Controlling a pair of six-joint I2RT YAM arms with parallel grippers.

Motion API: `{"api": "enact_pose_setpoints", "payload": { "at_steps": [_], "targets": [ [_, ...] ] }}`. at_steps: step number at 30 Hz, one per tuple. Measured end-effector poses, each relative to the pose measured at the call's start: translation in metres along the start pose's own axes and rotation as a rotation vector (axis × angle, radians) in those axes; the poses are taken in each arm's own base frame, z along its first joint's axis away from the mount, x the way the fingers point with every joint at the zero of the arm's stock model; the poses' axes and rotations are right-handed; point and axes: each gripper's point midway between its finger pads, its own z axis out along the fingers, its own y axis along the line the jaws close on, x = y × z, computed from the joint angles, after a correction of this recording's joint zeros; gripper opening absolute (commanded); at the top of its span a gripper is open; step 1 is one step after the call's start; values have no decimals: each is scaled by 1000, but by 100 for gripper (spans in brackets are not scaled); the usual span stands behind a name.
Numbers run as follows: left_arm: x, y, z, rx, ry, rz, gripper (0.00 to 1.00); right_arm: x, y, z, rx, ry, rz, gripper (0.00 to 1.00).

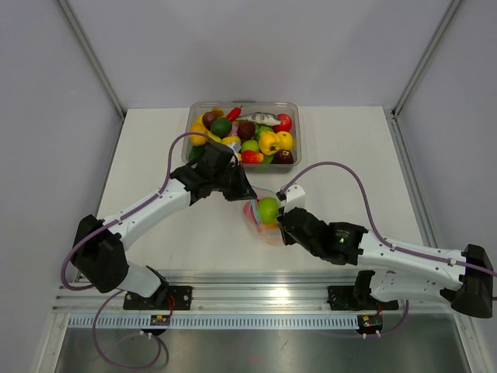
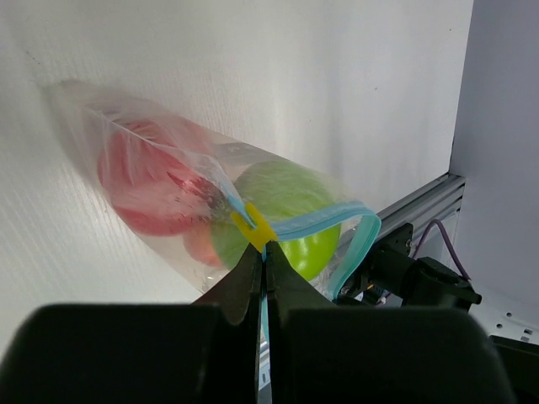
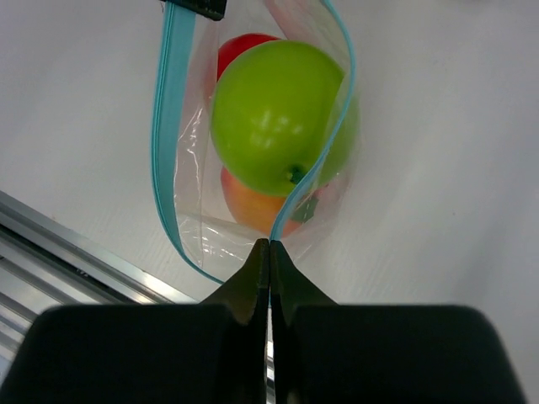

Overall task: Place the food in the zip-top bag and seal the zipper
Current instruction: Adjust the zipper food storage bag at the center of the board.

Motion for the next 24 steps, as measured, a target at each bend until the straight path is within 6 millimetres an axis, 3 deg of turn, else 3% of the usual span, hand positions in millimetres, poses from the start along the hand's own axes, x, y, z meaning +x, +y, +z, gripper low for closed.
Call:
{"api": "enact_pose_setpoints", "payload": {
  "at_steps": [6, 7, 9, 11, 13, 17, 20, 21, 24],
  "targets": [
    [2, 5, -7, 1, -11, -4, 0, -9, -10, -10, 24, -38, 6, 1],
    [2, 5, -9, 3, -16, -4, 0, -11, -11, -12, 27, -47, 9, 19],
    [1, 5, -12, 8, -21, -3, 0, -13, -14, -15, 39, -51, 26, 46],
    [0, 3, -13, 13, -27, -1, 0, -15, -16, -16, 61, -48, 37, 63],
    [0, 3, -13, 13, -27, -2, 0, -16, -16, -14, 83, -32, 44, 64],
    [0, 4, -13, 13, -26, -2, 0, -14, -12, -7, 119, 8, 70, 58],
    [0, 4, -13, 13, -26, -2, 0, -7, -12, -3, 137, 34, 82, 37],
    [0, 4, -13, 13, -26, -2, 0, -5, -13, -2, 143, 42, 83, 21],
    [1, 4, -13, 13, -26, -2, 0, 2, -13, 1, 159, 64, 88, 0]
  ]
}}
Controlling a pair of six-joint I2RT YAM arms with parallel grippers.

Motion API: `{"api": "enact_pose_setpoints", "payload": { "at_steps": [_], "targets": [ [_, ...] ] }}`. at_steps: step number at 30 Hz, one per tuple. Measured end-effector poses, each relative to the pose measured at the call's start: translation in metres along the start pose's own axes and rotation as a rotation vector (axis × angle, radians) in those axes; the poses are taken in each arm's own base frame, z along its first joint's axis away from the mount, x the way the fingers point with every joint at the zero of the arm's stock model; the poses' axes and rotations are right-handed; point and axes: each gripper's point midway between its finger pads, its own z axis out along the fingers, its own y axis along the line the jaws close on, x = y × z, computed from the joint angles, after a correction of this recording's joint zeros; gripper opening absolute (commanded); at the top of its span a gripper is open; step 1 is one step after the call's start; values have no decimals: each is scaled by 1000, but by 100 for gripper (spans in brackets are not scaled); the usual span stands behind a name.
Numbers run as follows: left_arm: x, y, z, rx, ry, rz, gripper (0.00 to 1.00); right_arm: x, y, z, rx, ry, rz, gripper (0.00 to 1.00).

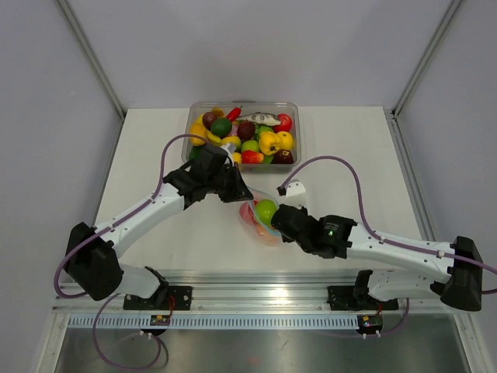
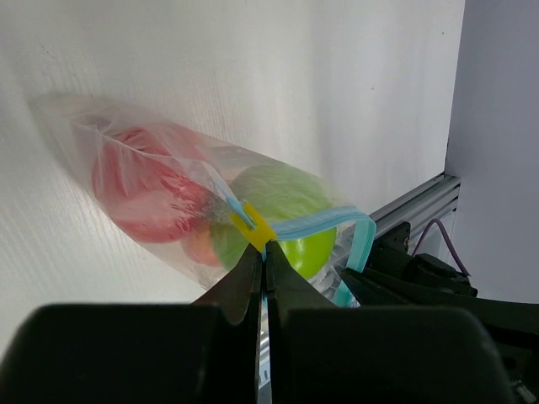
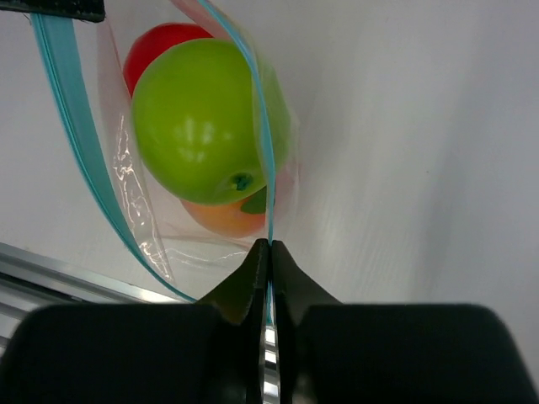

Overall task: Place the food in the zip-top bag and seal the zipper
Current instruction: Adjust the zipper food storage bag at the center of the board.

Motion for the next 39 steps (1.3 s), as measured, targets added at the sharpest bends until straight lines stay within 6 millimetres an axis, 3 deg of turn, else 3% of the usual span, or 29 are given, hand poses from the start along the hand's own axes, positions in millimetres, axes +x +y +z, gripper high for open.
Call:
{"api": "enact_pose_setpoints", "payload": {
  "at_steps": [5, 12, 15, 19, 22, 23, 26, 29, 34, 39],
  "targets": [
    [1, 1, -2, 1, -1, 5, 0, -7, -2, -6, 15, 9, -10, 0],
    [-1, 0, -12, -6, -21, 30, 0, -76, 9, -57, -98, -139, 62, 0],
    [-4, -5, -17, 4, -31, 41, 0, -77, 4, -61, -99, -147, 71, 0],
    [-6, -6, -18, 9, -36, 59, 1, -54, 2, -41, -52, -84, 26, 0],
    [-5, -7, -19, 19, -32, 94, 32, -29, -5, -26, -20, -26, -34, 0],
    [-5, -8, -21, 31, -37, 113, 60, -24, -7, -23, -23, -16, -52, 0],
    [0, -5, -33, 57, -58, 179, 81, -17, -13, -19, -63, -1, -86, 0],
    [0, -7, -56, 89, -120, 266, 80, -20, -18, -18, -119, 0, -96, 0],
    [-18, -10, -93, 130, -326, 448, 68, -30, -17, -17, -195, -2, -120, 0],
    [-10, 16, -93, 149, -460, 651, 69, -32, -13, -19, -251, 14, -145, 0]
  ]
}}
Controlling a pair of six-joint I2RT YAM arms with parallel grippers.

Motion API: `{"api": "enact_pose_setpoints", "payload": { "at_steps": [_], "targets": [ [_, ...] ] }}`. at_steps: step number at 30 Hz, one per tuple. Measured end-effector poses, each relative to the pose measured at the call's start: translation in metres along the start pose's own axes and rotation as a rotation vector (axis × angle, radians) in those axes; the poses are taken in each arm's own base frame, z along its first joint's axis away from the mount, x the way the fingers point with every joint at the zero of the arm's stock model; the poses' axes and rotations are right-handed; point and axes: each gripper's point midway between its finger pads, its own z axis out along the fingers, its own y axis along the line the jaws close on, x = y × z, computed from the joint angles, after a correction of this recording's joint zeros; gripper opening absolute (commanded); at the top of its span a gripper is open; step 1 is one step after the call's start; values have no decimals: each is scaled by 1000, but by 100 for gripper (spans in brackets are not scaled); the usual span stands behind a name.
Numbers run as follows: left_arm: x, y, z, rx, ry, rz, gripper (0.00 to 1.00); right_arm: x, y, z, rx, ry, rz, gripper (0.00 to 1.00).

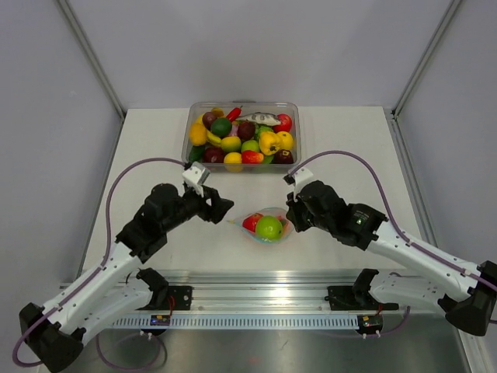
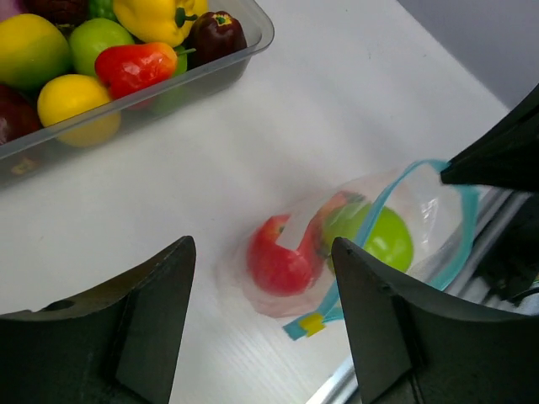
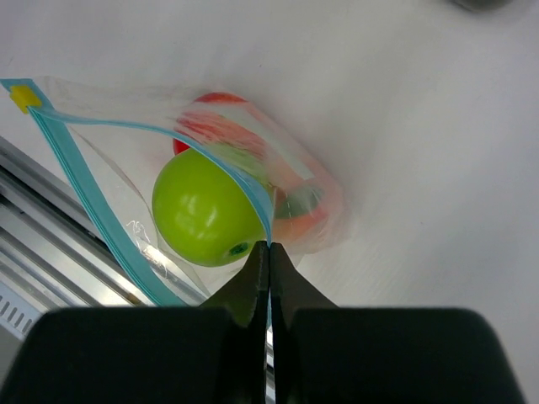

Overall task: Place the food in the zip-top bag and seal the zipper
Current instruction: Adjust the zipper food storage bag at the center of the board.

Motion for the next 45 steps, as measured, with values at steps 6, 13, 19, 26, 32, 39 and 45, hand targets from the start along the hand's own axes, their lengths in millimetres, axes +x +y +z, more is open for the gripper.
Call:
{"api": "enact_pose_setpoints", "payload": {
  "at_steps": [6, 13, 19, 26, 32, 39, 45],
  "targets": [
    [32, 11, -11, 42, -100, 242, 73, 0, -1, 8, -25, 38, 8, 0],
    [20, 2, -16, 95, -205, 370, 74, 9, -10, 25, -35, 115, 37, 0],
    [36, -2, -12, 150, -260, 375, 75, 6, -13, 33, -68, 146, 64, 0],
    [49, -3, -5, 185, -223, 381, 76, -1, -25, 38, -91, 158, 106, 0],
    [48, -6, -7, 200, -251, 411, 77, -7, -38, 41, -98, 168, 151, 0],
    [59, -3, 8, 215, -216, 440, 76, -10, -41, 45, -107, 197, 140, 0],
    [71, 11, 18, 205, -174, 472, 74, -19, -42, 39, -108, 188, 119, 0]
  ]
}}
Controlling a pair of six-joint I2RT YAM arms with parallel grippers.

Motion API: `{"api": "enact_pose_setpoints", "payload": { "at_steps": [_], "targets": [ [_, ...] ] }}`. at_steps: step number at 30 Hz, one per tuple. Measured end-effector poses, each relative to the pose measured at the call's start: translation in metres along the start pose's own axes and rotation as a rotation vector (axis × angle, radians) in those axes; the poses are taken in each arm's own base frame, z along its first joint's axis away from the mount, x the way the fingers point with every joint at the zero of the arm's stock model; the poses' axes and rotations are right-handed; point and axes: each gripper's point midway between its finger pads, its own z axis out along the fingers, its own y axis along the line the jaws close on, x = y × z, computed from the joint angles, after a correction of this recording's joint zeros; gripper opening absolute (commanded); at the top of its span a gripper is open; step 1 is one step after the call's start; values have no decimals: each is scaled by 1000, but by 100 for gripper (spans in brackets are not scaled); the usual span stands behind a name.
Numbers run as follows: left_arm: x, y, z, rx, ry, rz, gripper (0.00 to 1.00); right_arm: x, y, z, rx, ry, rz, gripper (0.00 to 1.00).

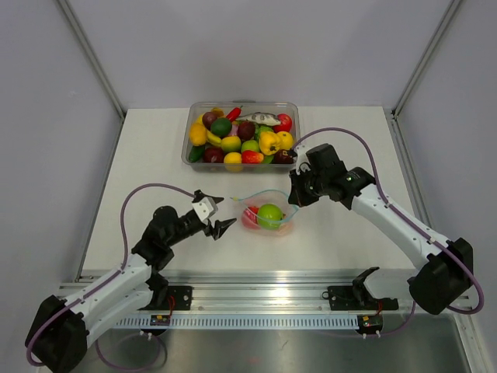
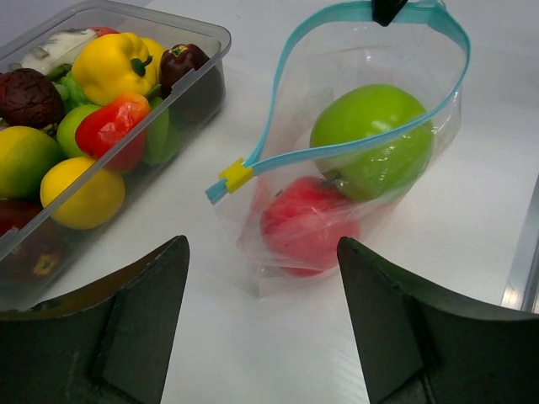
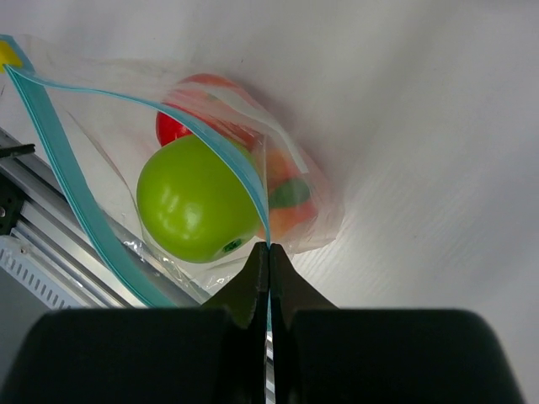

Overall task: Place the food in the zip-top bag and seal the zipper
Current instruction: Adjust the zipper food storage bag at the center of the board.

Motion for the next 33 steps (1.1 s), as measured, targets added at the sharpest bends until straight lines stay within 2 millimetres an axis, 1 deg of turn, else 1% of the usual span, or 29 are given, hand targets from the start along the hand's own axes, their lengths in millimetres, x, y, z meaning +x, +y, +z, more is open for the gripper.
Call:
{"api": "enact_pose_setpoints", "payload": {
  "at_steps": [6, 8, 13, 17, 23, 24, 27, 33],
  "targets": [
    [5, 16, 3, -6, -3, -5, 74, 7, -1, -2, 5, 28, -6, 0],
    [9, 17, 6, 8, 5, -13, 74, 7, -1, -3, 5, 30, -7, 0],
    [12, 13, 19, 105, 21, -45, 73, 9, -2, -5, 7, 33, -9, 0],
    [6, 7, 30, 192, -3, -65, 73, 10, -2, -6, 8, 35, -8, 0],
    [-2, -5, 38, 308, -31, -94, 64, 10, -2, -6, 9, 36, -8, 0],
    [-4, -6, 40, 323, -33, -95, 61, 10, -2, -6, 10, 36, -8, 0],
    [-7, -9, 41, 353, -38, -99, 55, 10, -3, -6, 12, 35, -7, 0],
    [-4, -12, 39, 362, -27, -119, 57, 10, -4, -6, 17, 35, -7, 0]
  ]
}}
